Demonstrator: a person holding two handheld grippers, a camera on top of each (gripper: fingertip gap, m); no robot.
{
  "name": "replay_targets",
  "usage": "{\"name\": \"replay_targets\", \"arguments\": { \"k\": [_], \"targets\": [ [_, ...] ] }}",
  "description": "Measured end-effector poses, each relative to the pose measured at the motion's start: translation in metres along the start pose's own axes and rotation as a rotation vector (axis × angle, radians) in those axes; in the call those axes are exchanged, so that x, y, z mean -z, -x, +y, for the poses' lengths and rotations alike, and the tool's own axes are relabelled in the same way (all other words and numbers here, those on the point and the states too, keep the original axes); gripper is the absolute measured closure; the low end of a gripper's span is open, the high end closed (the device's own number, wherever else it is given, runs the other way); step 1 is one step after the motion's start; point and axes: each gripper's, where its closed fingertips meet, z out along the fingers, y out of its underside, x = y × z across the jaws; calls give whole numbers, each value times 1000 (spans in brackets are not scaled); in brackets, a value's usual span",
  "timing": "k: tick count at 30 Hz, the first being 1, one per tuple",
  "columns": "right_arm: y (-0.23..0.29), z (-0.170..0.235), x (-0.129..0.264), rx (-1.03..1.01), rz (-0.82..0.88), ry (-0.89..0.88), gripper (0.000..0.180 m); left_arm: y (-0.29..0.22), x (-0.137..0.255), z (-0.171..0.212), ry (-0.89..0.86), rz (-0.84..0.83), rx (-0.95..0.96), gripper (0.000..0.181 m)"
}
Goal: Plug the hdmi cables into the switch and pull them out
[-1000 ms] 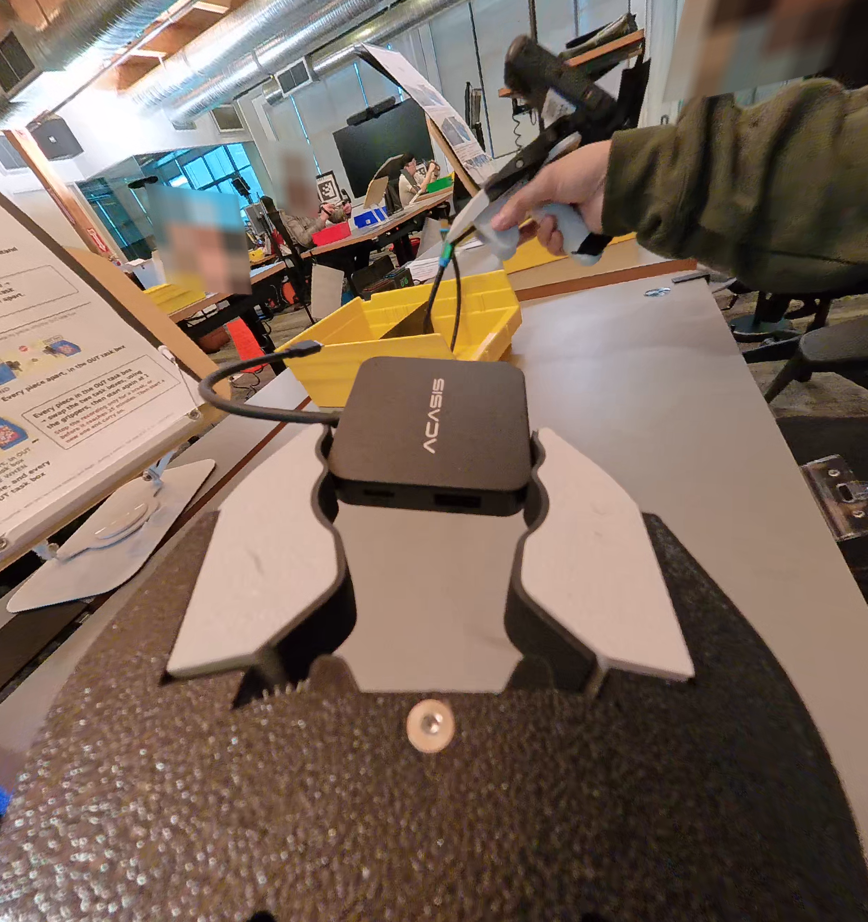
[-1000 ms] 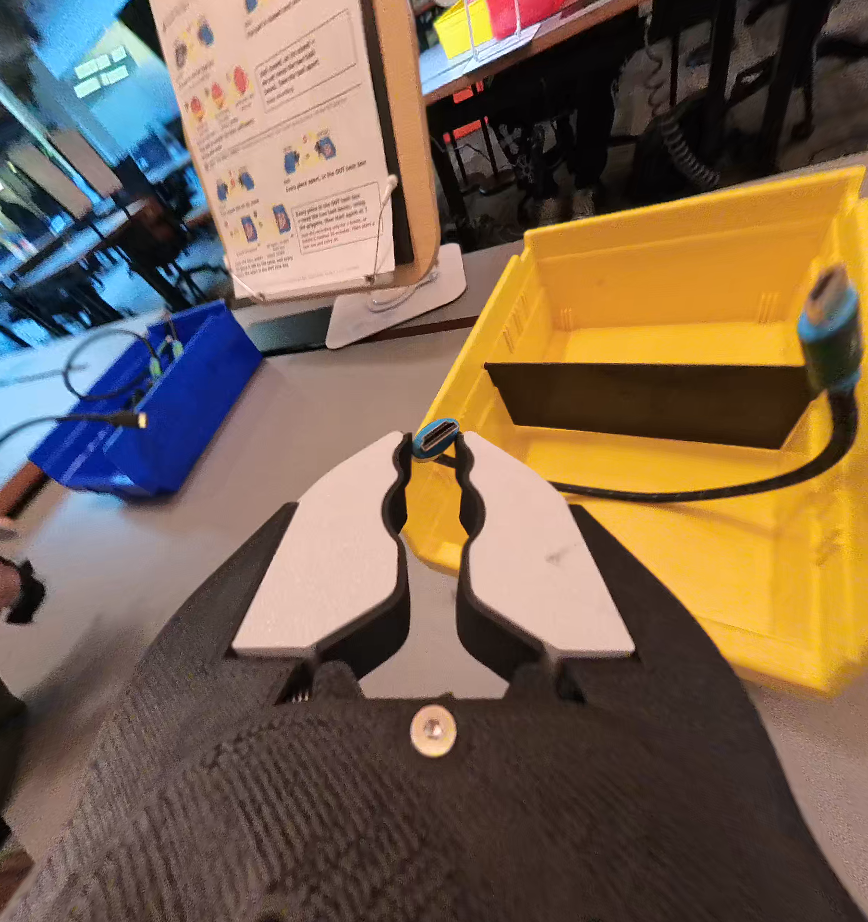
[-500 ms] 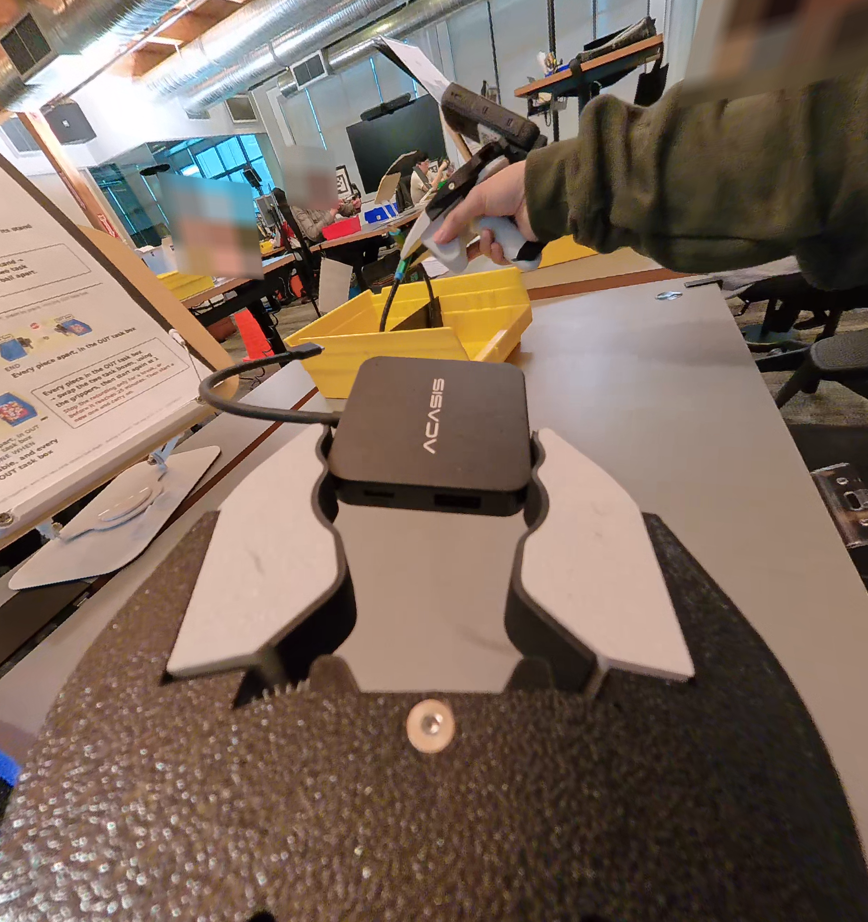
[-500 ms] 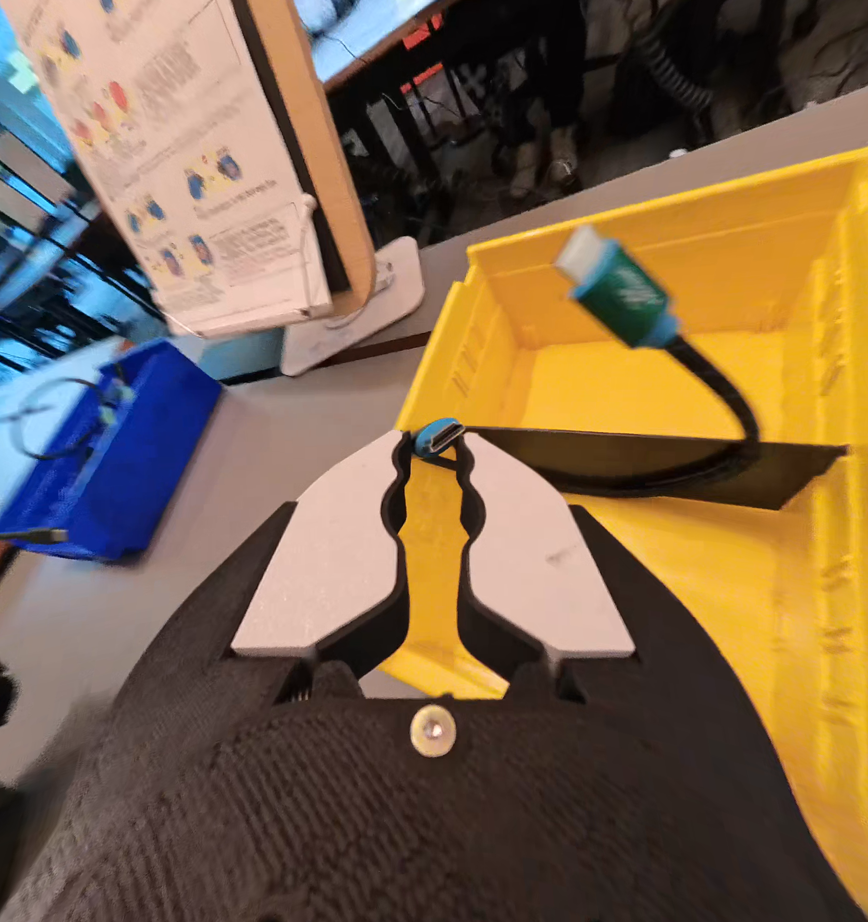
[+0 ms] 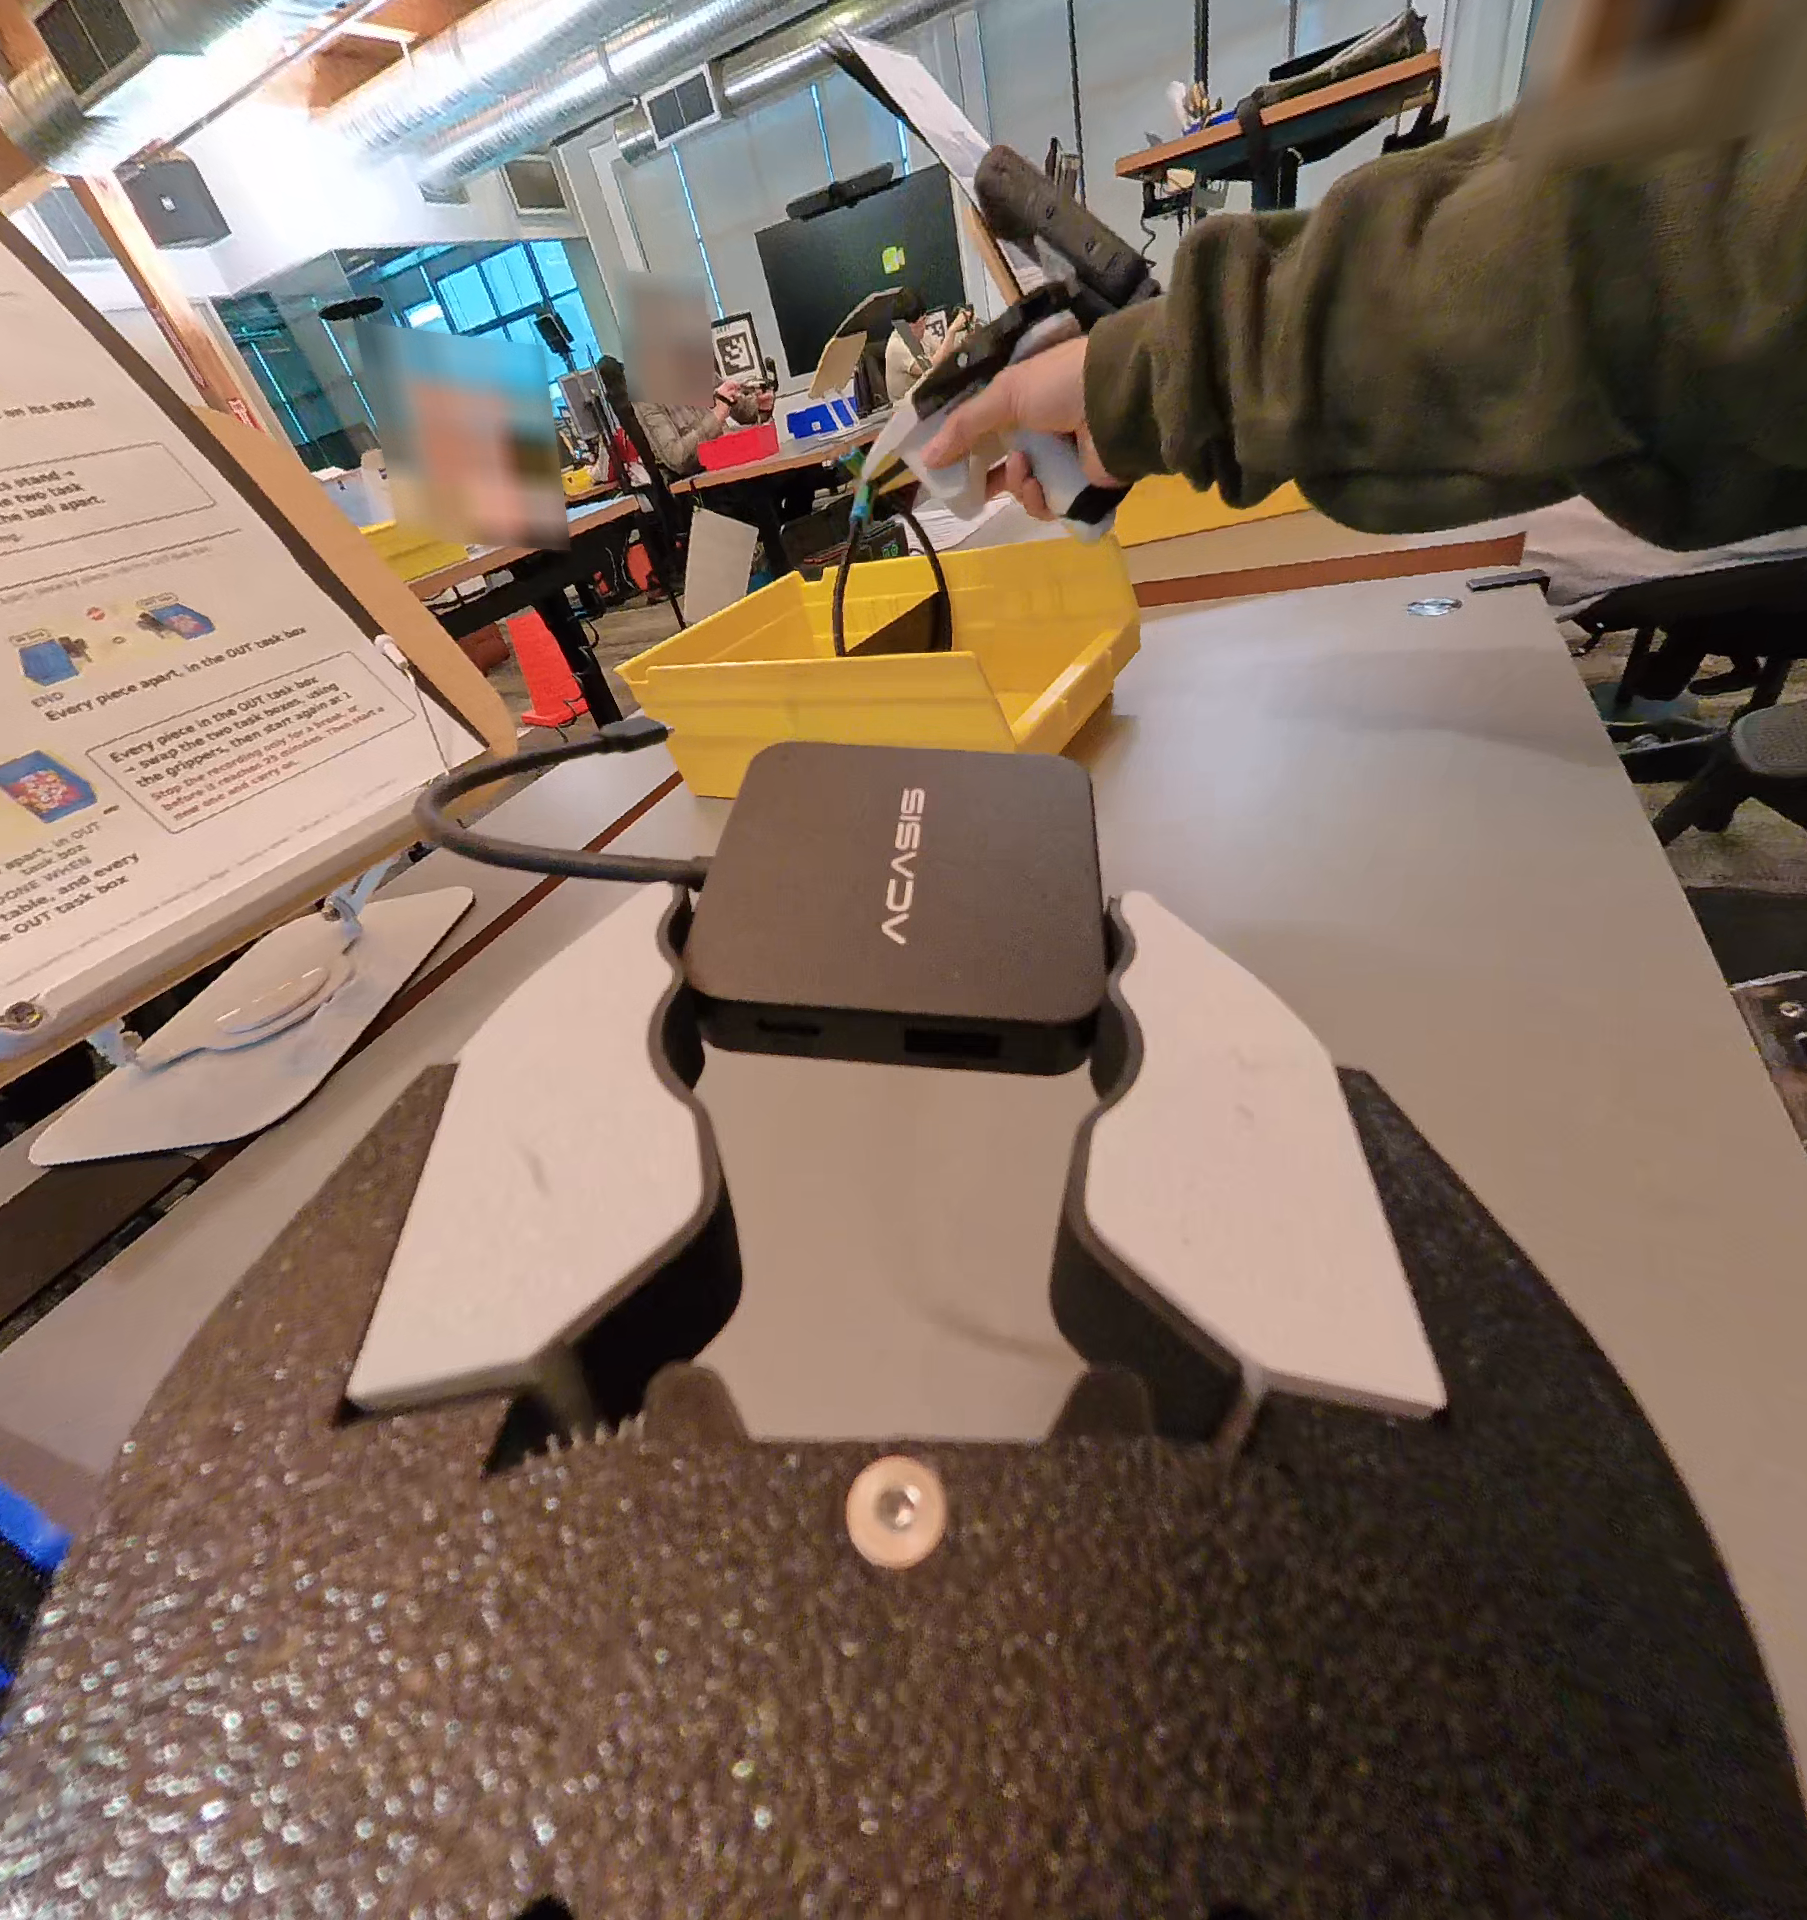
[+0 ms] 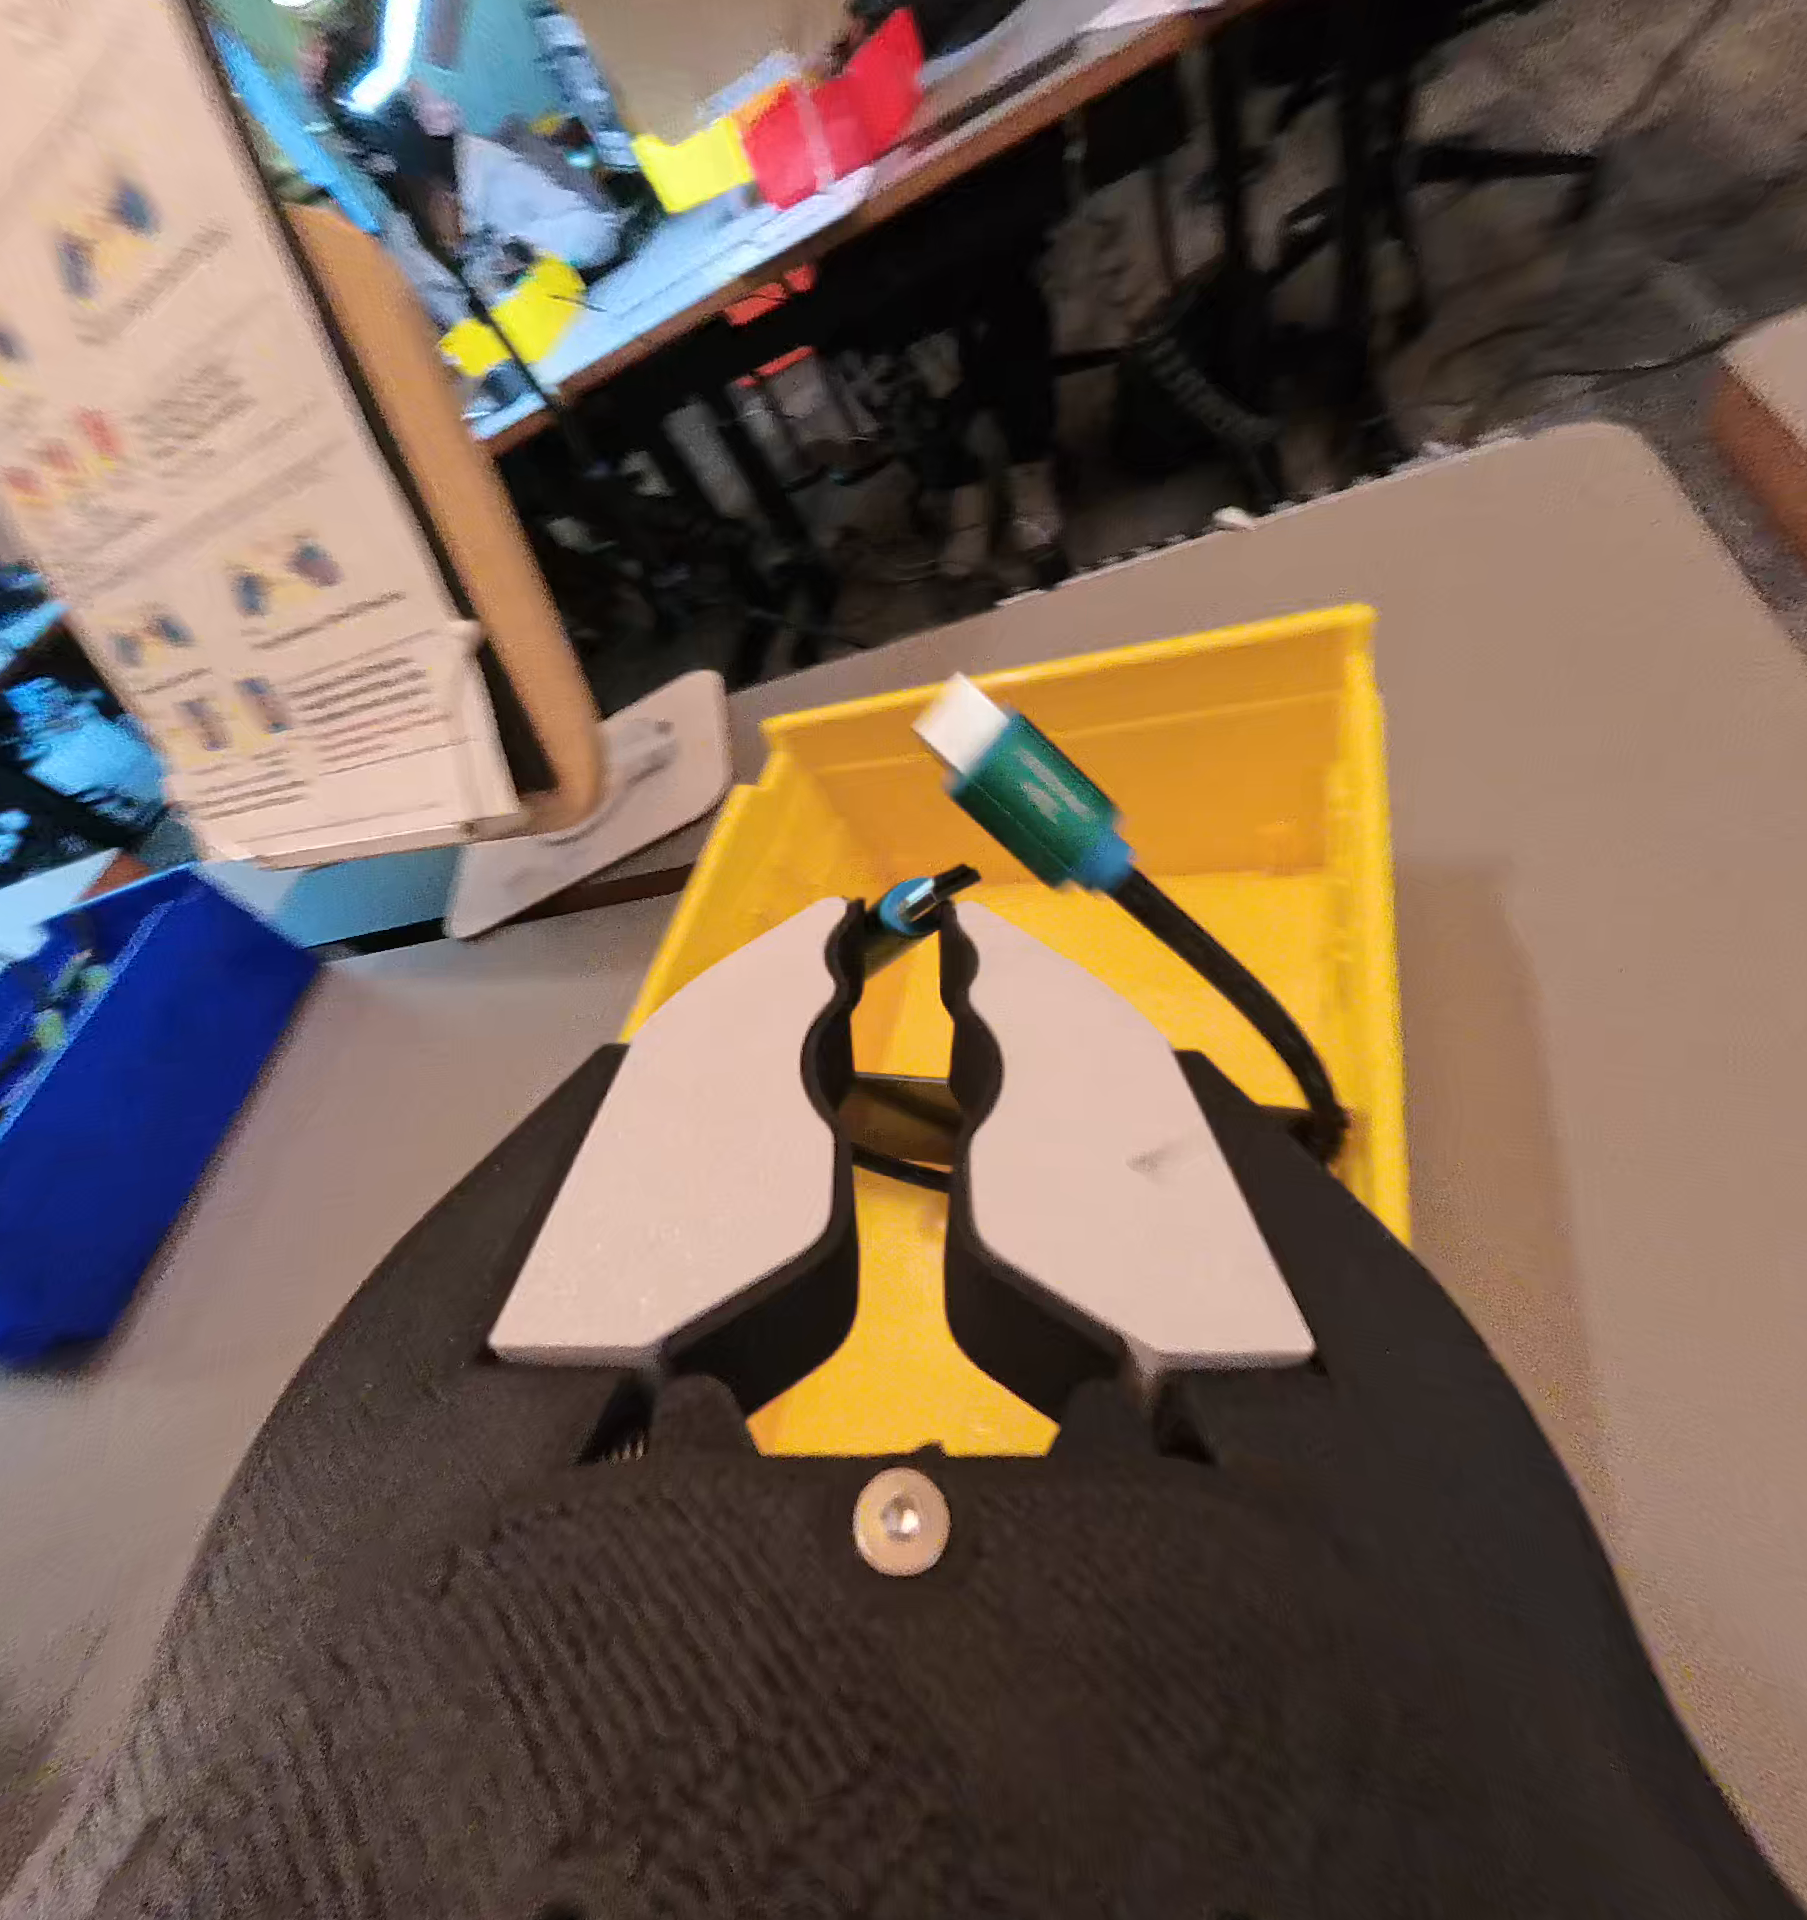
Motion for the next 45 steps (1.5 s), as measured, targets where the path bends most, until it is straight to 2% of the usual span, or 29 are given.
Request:
{"name": "replay_targets", "arguments": {
  "k": [3,6,9,11,17,21,22,24,26,28,30,33,36,38,43,45],
  "targets": [
    [38,-4,26,108,-50,55,167,1,1,0,1,1,1,108],
    [79,-7,72,176,-122,10,168,2,2,1,-2,2,7,108],
    [86,-6,106,237,-76,-29,170,1,0,2,-5,6,13,108],
    [87,-5,115,253,-40,-58,171,0,-2,4,0,13,16,108],
    [77,17,62,366,99,-31,171,-6,-8,6,9,33,13,108],
    [81,42,20,338,89,-30,172,-6,-8,6,20,31,2,108],
    [79,51,10,355,99,4,180,-6,-7,5,16,31,3,108],
    [80,81,-12,352,54,151,180,-6,-7,5,12,34,6,108],
    [71,93,-23,398,93,195,180,-6,-7,6,13,32,6,108],
    [62,93,-23,426,142,196,172,-6,-6,6,14,33,6,108],
    [61,89,-18,378,114,186,164,-5,-6,5,10,30,8,108],
    [23,68,1,380,260,117,159,-4,-4,4,5,30,11,108],
    [-19,75,7,436,348,226,154,-4,-4,4,2,32,15,108],
    [-49,83,13,525,451,323,149,-4,-4,4,0,34,18,108],
    [-57,52,18,943,615,297,155,-5,-6,6,9,36,12,108],
    [-59,48,8,1092,615,352,142,-6,-7,6,5,40,15,108]
  ]
}}
